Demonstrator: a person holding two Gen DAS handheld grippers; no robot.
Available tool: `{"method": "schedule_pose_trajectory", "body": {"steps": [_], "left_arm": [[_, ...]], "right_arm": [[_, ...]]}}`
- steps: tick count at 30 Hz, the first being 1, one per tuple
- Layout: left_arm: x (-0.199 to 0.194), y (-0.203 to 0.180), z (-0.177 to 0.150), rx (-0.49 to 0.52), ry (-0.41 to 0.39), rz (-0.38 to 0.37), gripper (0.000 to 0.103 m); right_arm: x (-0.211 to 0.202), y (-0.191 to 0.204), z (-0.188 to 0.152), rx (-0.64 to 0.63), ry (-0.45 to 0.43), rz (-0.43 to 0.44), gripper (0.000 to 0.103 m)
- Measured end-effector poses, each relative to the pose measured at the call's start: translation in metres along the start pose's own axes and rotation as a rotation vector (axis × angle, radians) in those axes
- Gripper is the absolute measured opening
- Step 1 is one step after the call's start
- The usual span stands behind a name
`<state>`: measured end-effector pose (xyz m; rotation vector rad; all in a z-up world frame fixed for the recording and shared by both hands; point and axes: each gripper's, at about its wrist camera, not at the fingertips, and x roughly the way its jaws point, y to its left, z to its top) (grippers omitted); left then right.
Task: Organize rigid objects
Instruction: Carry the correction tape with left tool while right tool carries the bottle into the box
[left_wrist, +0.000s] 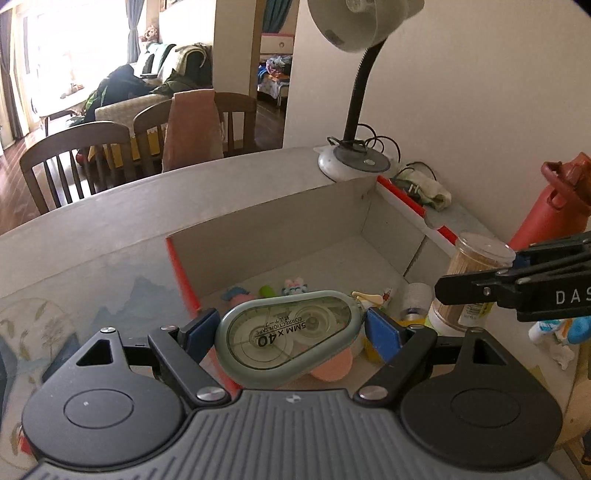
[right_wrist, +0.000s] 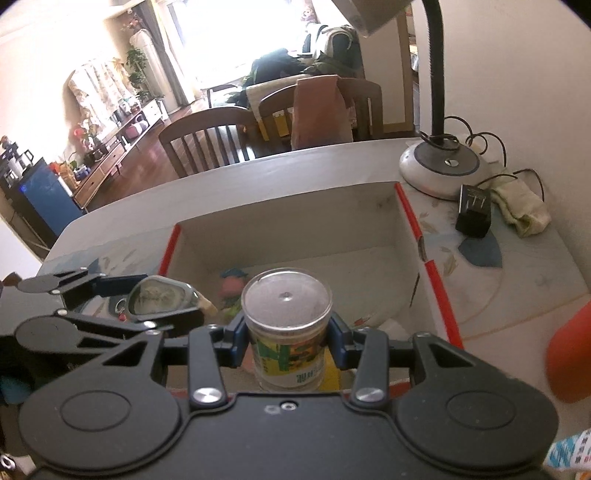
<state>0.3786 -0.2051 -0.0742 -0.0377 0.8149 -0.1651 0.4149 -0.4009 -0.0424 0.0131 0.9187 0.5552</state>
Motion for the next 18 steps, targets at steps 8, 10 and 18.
{"method": "schedule_pose_trajectory", "body": {"steps": [8,10,18], "left_arm": [[0.043,-0.021,0.016,0.042,0.053,0.034,0.086],[0.054,-0.025,0.02,0.048,0.068,0.041,0.086],[0.09,-0.036,0.025,0.071,0.142,0.074,0.086]], "right_arm": [[0.032,-0.018,0.022,0.004,0.009,-0.034,0.042],[0.043,-0.021,0.027,0.001,0.022,-0.048,0.042],[0.09,-0.036,0.034,0.002,0.104,-0.1,0.042]]}}
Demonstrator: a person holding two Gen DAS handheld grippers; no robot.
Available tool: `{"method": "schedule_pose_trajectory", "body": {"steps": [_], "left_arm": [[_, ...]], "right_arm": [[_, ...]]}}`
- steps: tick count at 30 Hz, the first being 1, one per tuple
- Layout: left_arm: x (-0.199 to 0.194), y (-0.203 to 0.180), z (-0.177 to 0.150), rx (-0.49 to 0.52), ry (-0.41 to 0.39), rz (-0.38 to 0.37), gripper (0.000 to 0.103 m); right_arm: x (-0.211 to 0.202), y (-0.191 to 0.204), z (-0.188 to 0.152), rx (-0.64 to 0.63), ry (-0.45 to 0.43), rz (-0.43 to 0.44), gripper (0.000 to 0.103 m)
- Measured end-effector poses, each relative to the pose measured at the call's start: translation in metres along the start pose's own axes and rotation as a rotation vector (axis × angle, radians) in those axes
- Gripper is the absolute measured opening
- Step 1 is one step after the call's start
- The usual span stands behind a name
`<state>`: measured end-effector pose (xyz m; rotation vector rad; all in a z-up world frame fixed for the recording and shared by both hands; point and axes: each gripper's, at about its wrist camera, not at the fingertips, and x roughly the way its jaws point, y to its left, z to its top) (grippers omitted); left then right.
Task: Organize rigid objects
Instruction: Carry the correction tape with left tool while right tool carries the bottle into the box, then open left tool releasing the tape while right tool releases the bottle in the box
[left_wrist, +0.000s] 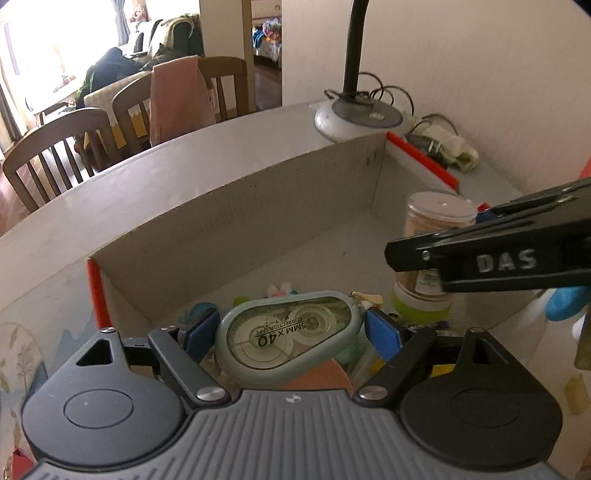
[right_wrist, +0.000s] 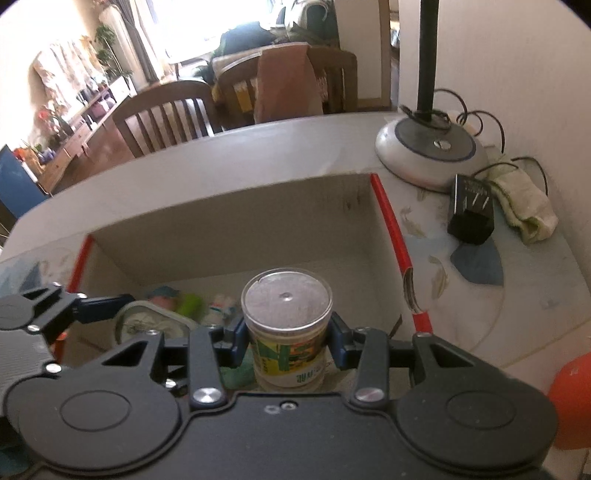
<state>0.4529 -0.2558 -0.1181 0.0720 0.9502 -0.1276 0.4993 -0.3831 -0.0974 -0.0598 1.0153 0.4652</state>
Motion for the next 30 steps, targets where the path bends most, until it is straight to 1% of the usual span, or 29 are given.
{"method": "schedule_pose_trajectory", "body": {"steps": [4,9,14,22,24,25,30], "left_arm": [[0.014,0.0,0.007,-0.013,0.036,0.006,0.086],[0.027,0.0,0.009,-0.001,0.088,0.019,0.086],[0.035,0.003,0.011,-0.011,0.15,-0.004,0.086],[0.043,0.011,0.01,-0.055,0.214,-0.029,0.086],[0.044,0.012,0.01,-0.061,0.221,-0.027,0.086],[0.045,0.012,0.01,-0.059,0.225,-0.027,0.086],[0.047,0.009,0.009,-0.045,0.243,-0.029,0.086]], "right_arm": [[0.017,-0.001,0.005,0.002,0.046,-0.01,0.042],[0.031,0.002,0.008,-0.001,0.092,-0.02,0.042],[0.035,0.003,0.01,0.004,0.097,-0.023,0.042],[0.042,0.005,0.014,0.02,0.109,-0.039,0.044],[0.046,0.005,0.015,0.02,0.118,-0.044,0.044],[0.048,0.004,0.014,0.022,0.123,-0.047,0.042],[0.052,0.0,0.013,0.038,0.136,-0.055,0.042]]}}
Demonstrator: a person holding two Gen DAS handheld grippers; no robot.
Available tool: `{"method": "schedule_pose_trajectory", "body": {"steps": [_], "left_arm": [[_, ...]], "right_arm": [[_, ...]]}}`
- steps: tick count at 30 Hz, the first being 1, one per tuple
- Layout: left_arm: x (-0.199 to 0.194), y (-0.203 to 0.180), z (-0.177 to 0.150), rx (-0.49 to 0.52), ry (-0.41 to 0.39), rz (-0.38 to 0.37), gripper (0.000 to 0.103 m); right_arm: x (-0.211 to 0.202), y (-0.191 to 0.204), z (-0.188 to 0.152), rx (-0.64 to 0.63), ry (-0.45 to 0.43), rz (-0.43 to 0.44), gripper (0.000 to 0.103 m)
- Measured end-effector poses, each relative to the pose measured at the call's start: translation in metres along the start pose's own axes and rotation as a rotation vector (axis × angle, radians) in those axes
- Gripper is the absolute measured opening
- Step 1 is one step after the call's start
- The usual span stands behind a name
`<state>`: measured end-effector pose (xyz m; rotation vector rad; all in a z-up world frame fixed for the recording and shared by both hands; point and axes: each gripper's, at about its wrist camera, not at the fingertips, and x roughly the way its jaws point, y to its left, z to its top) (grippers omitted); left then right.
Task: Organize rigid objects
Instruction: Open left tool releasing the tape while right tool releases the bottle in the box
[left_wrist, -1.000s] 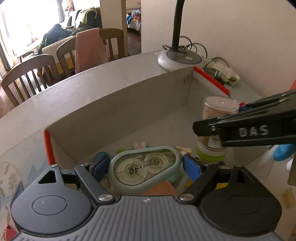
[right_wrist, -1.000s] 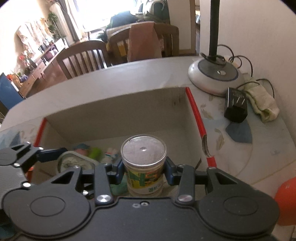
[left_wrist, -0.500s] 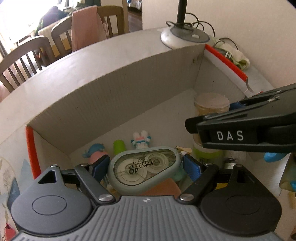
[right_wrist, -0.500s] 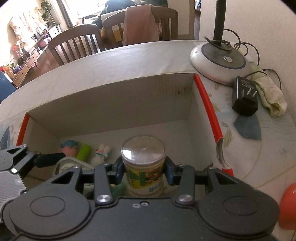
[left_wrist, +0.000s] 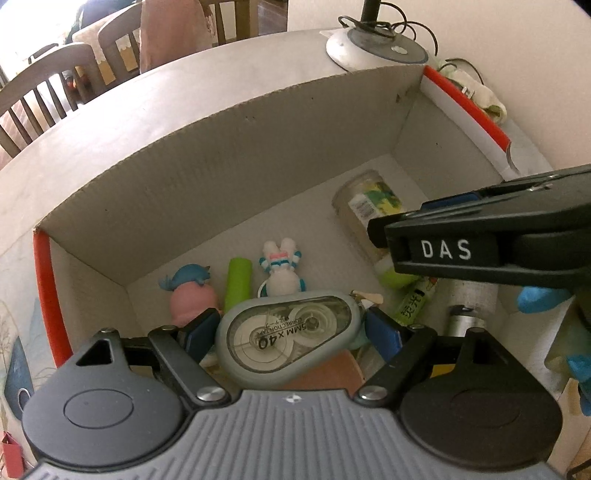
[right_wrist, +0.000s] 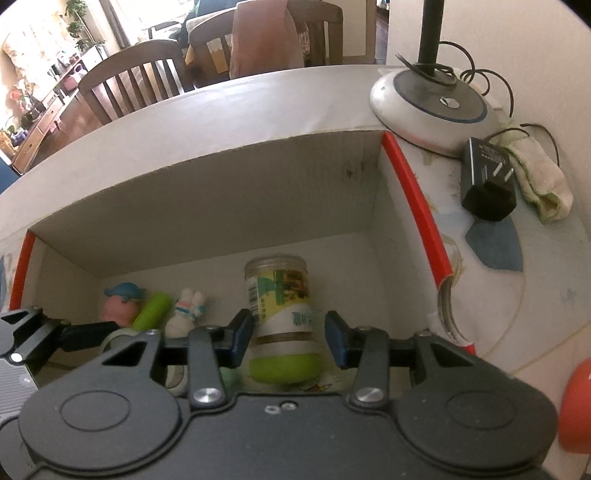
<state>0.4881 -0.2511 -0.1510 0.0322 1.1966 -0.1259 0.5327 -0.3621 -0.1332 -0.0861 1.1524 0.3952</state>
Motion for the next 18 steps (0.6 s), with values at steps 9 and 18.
{"method": "schedule_pose_trajectory", "body": {"steps": [9,18], "left_arm": [[-0.006,0.001,-0.002,-0.002,-0.022,-0.021,0.086],[-0.028,-0.001,-0.007,0.004,-0.089,-0.048,0.086]], "right_arm": [[-0.019,0.003,-0.008,-0.003,-0.026,0.022,0.049],[-0.049,0.009,-0.018,-0.023,-0.07,0.072,0.054]]}}
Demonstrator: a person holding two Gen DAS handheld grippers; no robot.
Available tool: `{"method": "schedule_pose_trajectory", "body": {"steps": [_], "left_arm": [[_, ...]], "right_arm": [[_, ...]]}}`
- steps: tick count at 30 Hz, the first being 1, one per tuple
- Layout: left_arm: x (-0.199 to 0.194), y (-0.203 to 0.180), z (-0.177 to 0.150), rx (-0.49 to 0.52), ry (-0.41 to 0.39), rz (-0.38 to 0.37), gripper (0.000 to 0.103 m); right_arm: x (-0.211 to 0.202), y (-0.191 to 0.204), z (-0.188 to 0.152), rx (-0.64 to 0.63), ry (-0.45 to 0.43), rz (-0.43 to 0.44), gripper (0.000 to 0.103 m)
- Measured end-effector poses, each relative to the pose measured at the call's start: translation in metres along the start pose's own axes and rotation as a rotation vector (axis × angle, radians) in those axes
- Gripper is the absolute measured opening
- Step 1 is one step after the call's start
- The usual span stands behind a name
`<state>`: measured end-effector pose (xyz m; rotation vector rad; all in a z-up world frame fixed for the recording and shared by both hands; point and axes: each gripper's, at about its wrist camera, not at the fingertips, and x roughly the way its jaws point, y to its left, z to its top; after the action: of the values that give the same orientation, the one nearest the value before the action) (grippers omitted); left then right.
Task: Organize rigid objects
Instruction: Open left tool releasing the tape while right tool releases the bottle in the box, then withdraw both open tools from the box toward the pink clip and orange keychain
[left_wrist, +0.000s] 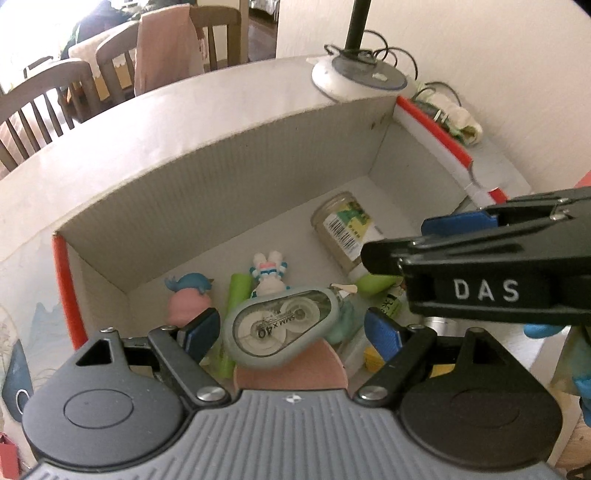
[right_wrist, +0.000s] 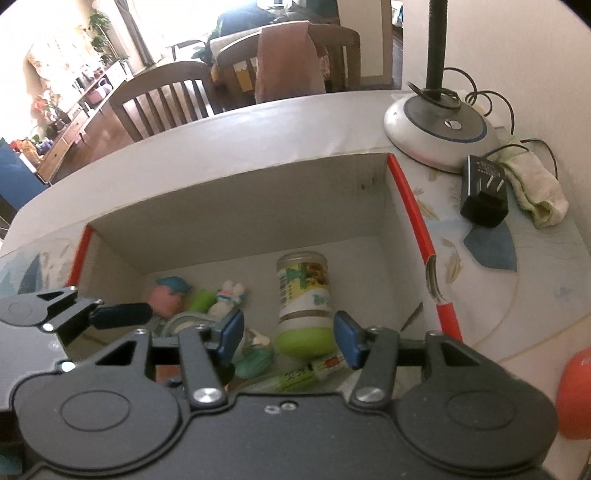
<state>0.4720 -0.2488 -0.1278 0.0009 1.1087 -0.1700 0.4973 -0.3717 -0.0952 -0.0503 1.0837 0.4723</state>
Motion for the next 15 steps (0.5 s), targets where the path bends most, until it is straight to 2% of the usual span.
{"method": "schedule_pose_trajectory", "body": {"steps": [15], "left_arm": [[-0.062,0.006,-0.018,-0.021,-0.126,-0.045,0.086]], "right_arm": [[-0.051,0.021,-0.019,-0.02,-0.077,0.062,0.059]]}}
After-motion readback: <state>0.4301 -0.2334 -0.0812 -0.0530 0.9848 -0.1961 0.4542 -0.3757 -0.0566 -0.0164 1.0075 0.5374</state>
